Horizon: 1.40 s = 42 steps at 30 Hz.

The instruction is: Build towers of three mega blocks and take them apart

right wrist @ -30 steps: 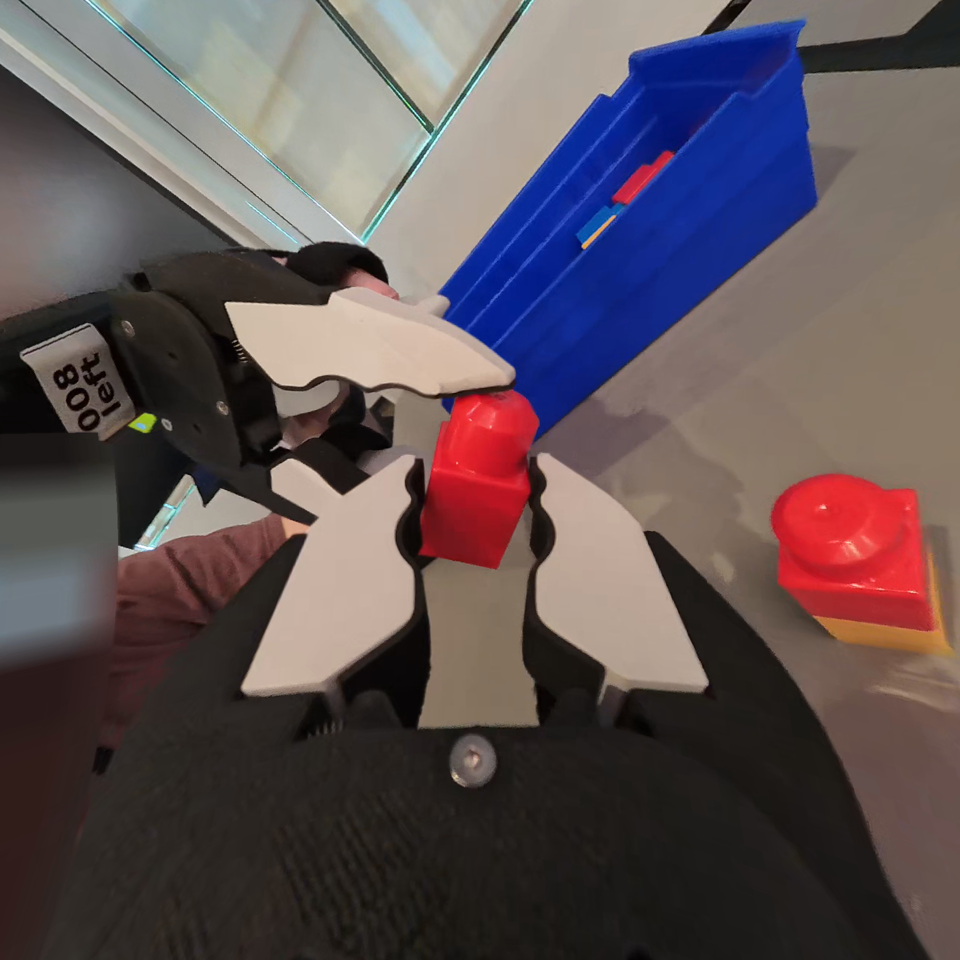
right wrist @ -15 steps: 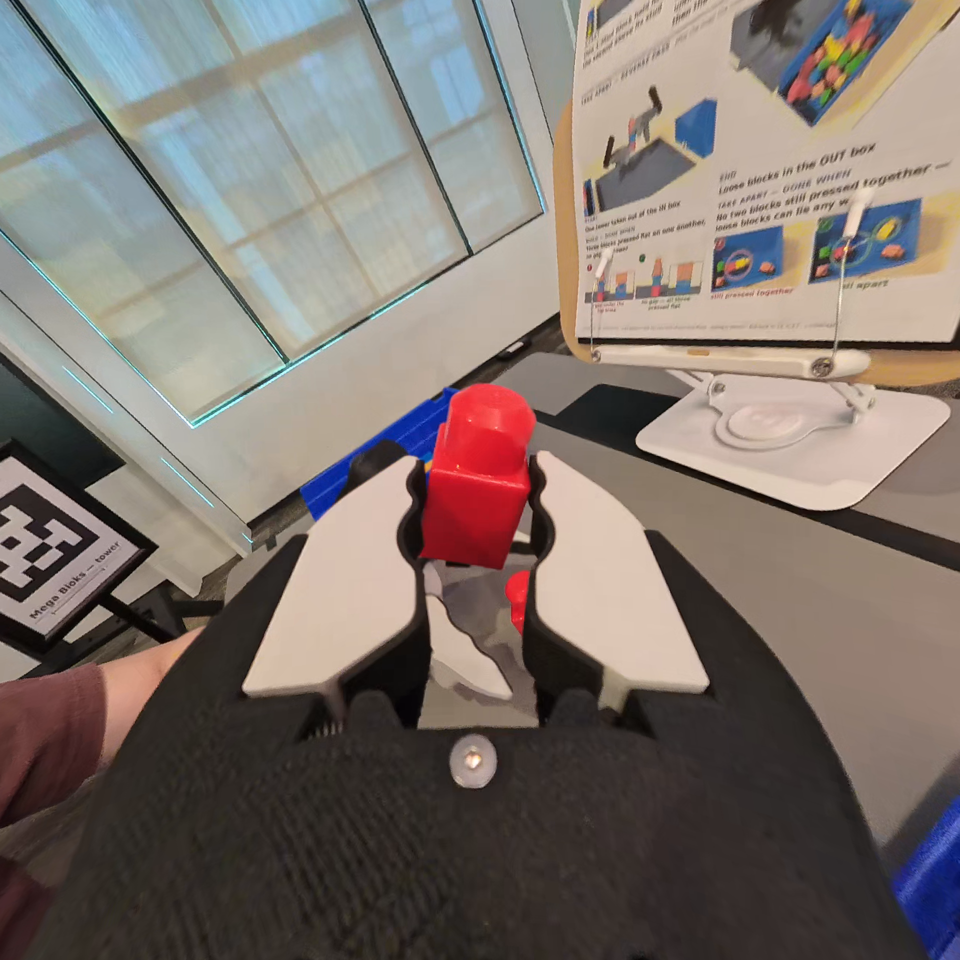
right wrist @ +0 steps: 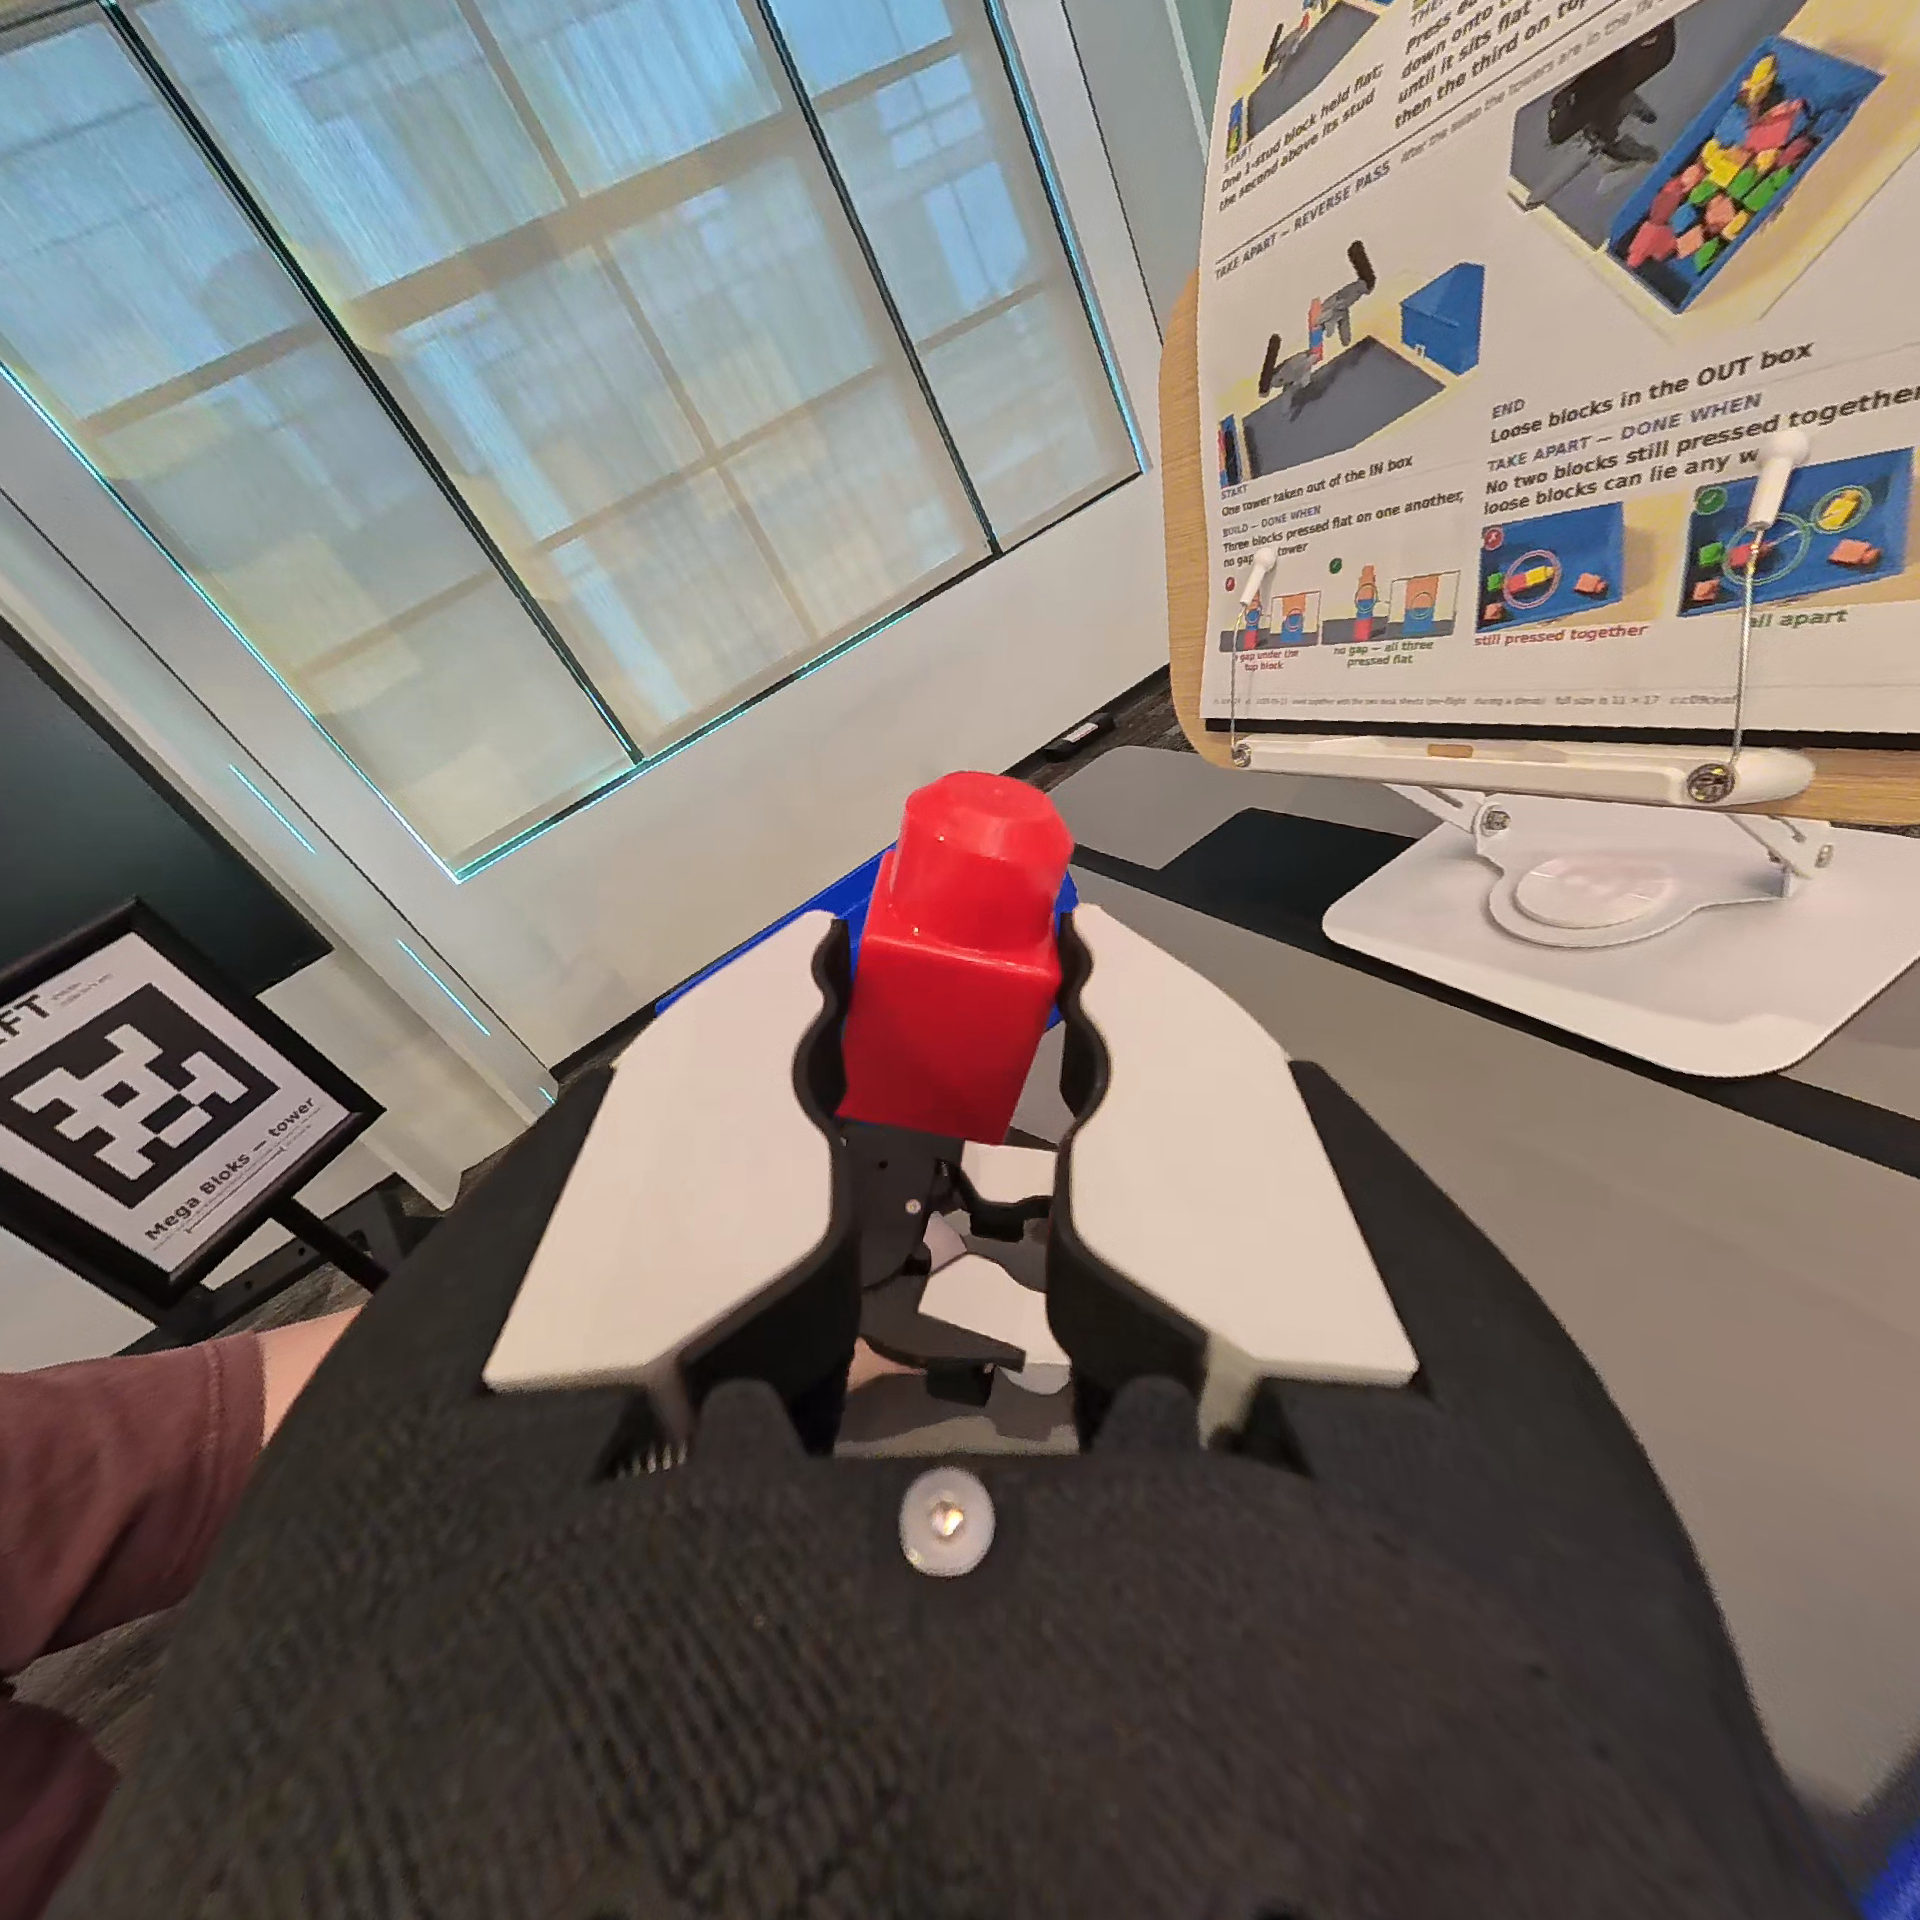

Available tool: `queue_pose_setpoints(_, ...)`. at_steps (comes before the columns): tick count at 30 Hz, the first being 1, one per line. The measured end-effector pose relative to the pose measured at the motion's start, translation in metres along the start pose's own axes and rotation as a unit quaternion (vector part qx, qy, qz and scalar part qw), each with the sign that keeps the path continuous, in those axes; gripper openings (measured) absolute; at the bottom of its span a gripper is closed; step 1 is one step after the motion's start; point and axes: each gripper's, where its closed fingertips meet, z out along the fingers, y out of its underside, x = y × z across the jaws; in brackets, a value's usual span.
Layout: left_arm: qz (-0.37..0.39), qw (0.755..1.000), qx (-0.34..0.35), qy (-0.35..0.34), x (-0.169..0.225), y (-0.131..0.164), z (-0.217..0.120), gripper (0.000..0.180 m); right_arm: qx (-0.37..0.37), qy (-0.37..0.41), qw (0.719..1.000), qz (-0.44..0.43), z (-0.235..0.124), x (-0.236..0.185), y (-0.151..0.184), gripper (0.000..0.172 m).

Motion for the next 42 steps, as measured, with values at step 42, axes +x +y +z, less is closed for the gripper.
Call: queue_pose_setpoints(42,0.025,0.894,-0.046,0.446,0.091,-0.047,-0.122,0.041,-0.252,-0.203,0.943,-0.078,0.033,-0.067,0.110,0.038)
